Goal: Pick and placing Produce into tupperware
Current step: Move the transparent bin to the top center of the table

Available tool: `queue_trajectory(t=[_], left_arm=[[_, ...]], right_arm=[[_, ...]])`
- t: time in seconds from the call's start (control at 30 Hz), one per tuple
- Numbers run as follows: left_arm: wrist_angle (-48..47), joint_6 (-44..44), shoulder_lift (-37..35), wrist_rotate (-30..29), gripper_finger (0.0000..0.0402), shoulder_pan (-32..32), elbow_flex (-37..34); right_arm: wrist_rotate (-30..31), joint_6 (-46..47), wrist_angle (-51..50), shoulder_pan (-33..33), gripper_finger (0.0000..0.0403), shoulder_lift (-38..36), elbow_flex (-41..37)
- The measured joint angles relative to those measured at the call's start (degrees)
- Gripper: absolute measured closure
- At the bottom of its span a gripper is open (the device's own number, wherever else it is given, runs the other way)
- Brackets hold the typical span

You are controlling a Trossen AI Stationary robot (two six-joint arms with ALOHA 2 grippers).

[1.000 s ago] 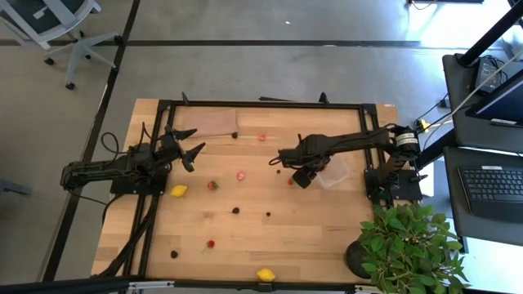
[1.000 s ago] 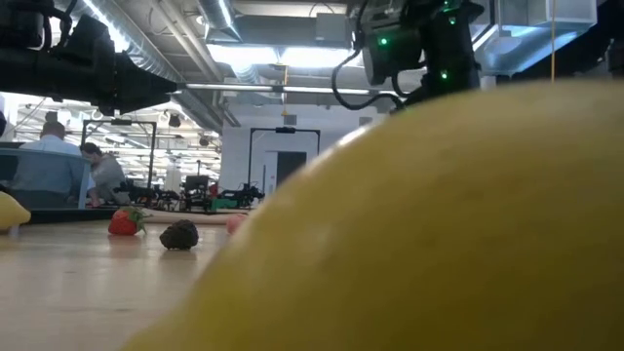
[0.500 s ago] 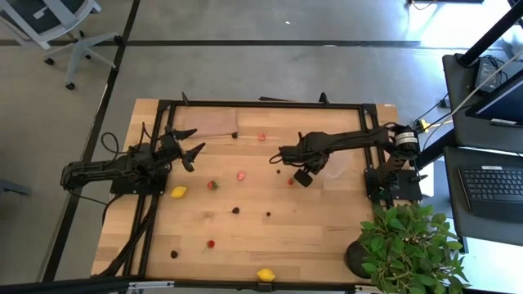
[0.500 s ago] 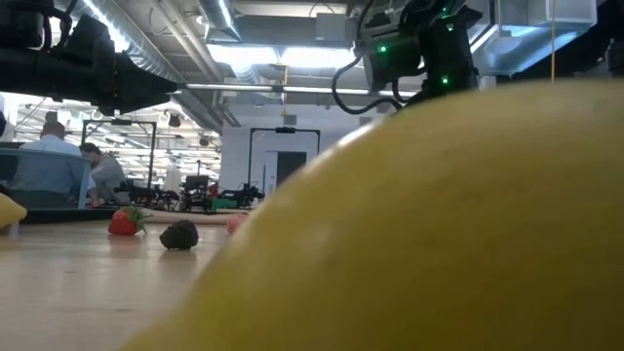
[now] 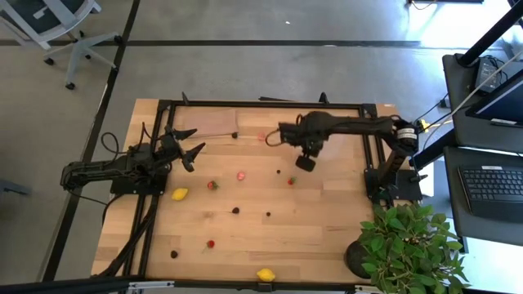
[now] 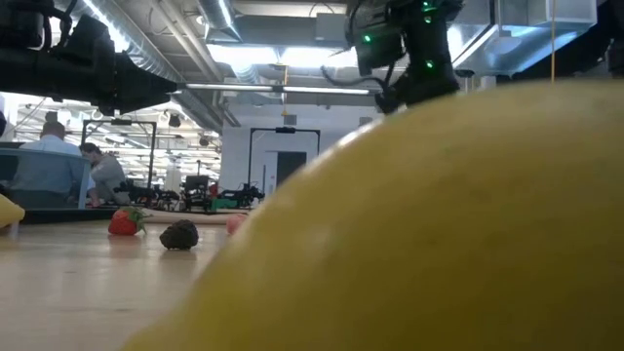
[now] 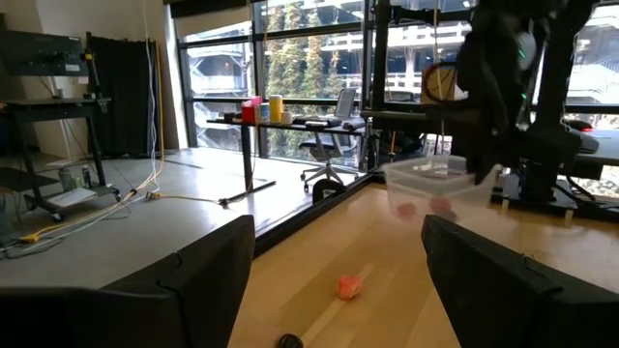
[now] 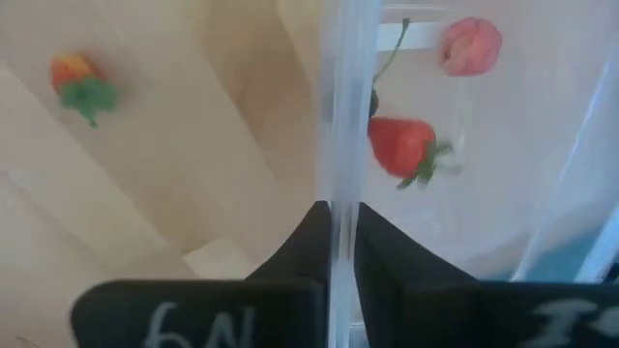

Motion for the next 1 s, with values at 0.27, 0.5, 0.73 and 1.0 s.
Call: queue_trajectory(t=[0.27, 0.5, 0.73, 1.0], left_arm=[[0.01, 0.02, 0.01, -0.01, 0.0111, -0.01, 0.00], [0.02, 0.03, -0.01, 0.00, 0.0111, 0.01, 0.00], [0.00, 0.03, 0.00, -0.01, 0.0111, 0.00, 0.00], [-0.01, 0.04, -0.01, -0.01, 0.0111, -0.01, 0.00]], right_arm=[[0.39, -22.07, 4.91, -3.90, 0.0375, 0.04, 3.67], [0.22, -25.18, 6.54, -5.26, 0.0375, 2.88, 3.69], [-0.36, -27.21, 8.62, -5.45, 0.0375, 8.66, 3.65], [-1.56, -27.23, 10.74, -7.05, 0.0375, 9.59, 3.67]])
